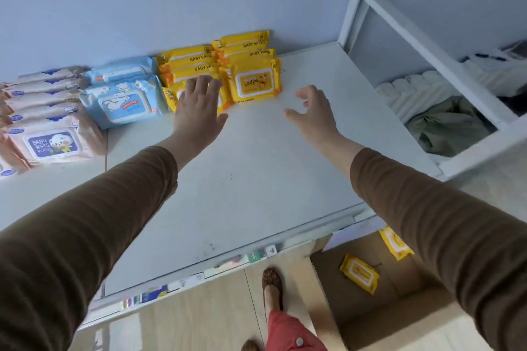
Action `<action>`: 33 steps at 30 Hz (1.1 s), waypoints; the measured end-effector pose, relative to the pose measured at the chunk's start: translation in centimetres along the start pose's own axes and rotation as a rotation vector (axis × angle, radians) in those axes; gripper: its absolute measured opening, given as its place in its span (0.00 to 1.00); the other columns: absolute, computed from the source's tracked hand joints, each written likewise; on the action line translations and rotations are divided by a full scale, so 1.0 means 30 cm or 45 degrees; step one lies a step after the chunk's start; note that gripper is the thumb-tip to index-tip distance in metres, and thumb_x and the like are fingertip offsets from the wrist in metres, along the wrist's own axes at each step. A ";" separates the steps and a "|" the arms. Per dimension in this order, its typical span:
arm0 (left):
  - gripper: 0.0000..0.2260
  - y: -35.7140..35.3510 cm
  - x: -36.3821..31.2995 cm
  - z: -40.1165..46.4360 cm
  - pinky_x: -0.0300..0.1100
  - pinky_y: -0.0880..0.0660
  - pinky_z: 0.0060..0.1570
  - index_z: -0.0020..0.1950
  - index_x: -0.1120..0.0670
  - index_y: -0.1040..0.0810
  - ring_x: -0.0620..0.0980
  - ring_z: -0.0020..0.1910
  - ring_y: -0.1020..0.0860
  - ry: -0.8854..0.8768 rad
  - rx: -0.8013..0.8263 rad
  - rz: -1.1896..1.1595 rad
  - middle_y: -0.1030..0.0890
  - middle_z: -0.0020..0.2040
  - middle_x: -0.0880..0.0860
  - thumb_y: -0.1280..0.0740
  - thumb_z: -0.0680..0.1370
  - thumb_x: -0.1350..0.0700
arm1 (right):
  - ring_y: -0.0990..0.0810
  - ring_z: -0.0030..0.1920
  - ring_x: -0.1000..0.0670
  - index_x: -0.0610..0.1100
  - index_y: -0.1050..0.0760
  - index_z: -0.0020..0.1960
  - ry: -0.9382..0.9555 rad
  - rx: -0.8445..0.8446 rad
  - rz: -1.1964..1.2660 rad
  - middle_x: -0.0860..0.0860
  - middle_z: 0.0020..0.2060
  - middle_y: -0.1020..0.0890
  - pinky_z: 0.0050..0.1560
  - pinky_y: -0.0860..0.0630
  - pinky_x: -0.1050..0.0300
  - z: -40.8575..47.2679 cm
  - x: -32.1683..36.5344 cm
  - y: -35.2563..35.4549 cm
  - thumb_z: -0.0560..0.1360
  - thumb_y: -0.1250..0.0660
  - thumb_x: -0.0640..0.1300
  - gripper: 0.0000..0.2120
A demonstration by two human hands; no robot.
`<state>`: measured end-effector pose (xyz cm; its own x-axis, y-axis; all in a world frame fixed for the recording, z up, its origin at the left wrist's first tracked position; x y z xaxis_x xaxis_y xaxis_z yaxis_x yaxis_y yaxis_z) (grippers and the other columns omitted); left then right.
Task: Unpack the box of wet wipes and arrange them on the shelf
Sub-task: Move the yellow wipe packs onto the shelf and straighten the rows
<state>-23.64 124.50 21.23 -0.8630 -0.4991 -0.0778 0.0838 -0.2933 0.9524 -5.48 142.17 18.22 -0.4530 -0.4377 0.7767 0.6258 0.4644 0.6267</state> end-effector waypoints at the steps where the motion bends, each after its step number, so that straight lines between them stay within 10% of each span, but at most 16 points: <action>1: 0.26 0.009 -0.049 -0.036 0.54 0.29 0.60 0.67 0.57 0.30 0.61 0.63 0.31 -0.036 -0.012 -0.045 0.29 0.65 0.58 0.27 0.72 0.52 | 0.26 0.59 0.48 0.44 0.28 0.62 0.034 -0.024 0.004 0.49 0.59 0.26 0.57 0.30 0.56 -0.068 -0.015 0.036 0.73 0.29 0.47 0.19; 15: 0.19 -0.110 -0.767 -0.652 0.48 0.30 0.59 0.66 0.56 0.26 0.56 0.63 0.31 -0.580 0.051 -0.317 0.25 0.64 0.54 0.32 0.75 0.55 | 0.26 0.40 0.61 0.45 0.23 0.51 -0.271 -0.184 0.111 0.58 0.40 0.23 0.44 0.30 0.66 -0.850 -0.556 0.421 0.78 0.34 0.42 0.03; 23: 0.21 -0.518 -1.164 -0.860 0.54 0.28 0.60 0.66 0.54 0.26 0.57 0.63 0.29 -0.425 0.505 -0.376 0.24 0.63 0.54 0.30 0.74 0.55 | 0.18 0.41 0.48 0.48 0.24 0.49 -0.847 -0.147 0.273 0.49 0.42 0.18 0.48 0.22 0.49 -1.041 -1.182 0.517 0.75 0.32 0.43 0.04; 33: 0.23 -1.230 -1.497 -0.979 0.48 0.30 0.65 0.71 0.51 0.31 0.53 0.66 0.32 -0.296 0.993 -0.309 0.29 0.67 0.50 0.34 0.76 0.54 | 0.25 0.37 0.54 0.38 0.28 0.66 -1.494 -0.004 0.683 0.46 0.45 0.23 0.38 0.29 0.61 -1.030 -1.901 0.401 0.78 0.32 0.37 0.17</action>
<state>26.66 133.78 -19.07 -0.9001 -0.2900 -0.3252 -0.4111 0.3177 0.8544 47.50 148.92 -20.52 -0.4285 0.7374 0.5221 0.9031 0.3679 0.2216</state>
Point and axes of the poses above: each hand's wrist, its own z-axis towards the middle knuckle, its own y-axis out of the back of the hand, x = y × z, the point moved 1 cm from there along z, towards the middle knuckle
